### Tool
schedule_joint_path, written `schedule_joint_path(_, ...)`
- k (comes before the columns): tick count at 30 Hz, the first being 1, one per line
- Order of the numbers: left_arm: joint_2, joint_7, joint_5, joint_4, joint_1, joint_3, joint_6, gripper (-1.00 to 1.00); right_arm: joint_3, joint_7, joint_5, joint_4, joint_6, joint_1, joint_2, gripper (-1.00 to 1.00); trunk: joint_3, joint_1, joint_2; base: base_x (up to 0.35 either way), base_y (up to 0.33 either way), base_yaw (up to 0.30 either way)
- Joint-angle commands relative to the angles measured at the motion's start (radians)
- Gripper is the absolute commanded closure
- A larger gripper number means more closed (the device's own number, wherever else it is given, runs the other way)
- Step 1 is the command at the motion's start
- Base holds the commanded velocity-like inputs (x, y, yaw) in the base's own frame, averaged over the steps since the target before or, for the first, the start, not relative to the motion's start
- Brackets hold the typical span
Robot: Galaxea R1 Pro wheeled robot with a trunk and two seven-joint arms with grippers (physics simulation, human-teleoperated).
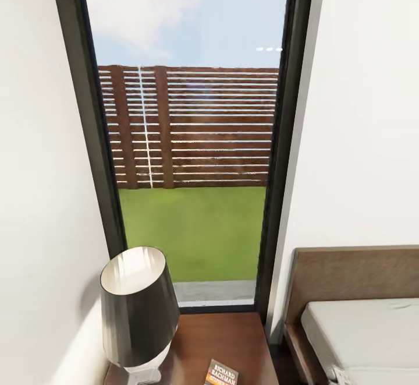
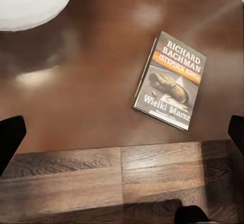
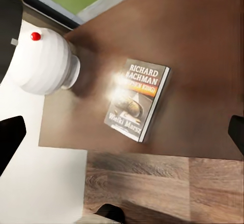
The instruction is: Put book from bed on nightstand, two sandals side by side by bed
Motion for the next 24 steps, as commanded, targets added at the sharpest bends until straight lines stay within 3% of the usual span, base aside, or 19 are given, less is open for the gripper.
schedule_joint_path(1, 0.0, 0.0, 0.007, 0.021, 0.0, 0.0, -0.003, -1.0, 0.005, 0.0, -0.01, 0.015, -0.01, -0.001, 0.0, -1.0, 0.002, -0.004, 0.006, 0.0, 0.0, 0.0)
schedule_joint_path(9, 0.0, 0.0, 0.006, 0.163, 0.0, 0.0, -0.113, -1.0, 0.005, -0.004, -0.008, 0.109, -0.072, 0.002, 0.001, -1.0, 0.027, -0.035, 0.062, 0.0, 0.0, 0.0)
schedule_joint_path(20, 0.0, 0.0, 0.004, 0.391, 0.0, -0.001, -0.297, -1.0, 0.006, -0.006, -0.007, 0.119, -0.077, 0.107, 0.001, -1.0, 0.062, -0.077, 0.139, 0.0, 0.0, 0.0)
schedule_joint_path(24, 0.0, 0.0, 0.004, 0.435, 0.0, -0.001, -0.326, -1.0, 0.007, -0.006, -0.007, 0.119, -0.077, 0.124, 0.001, -1.0, 0.074, -0.092, 0.167, 0.0, 0.0, 0.0)
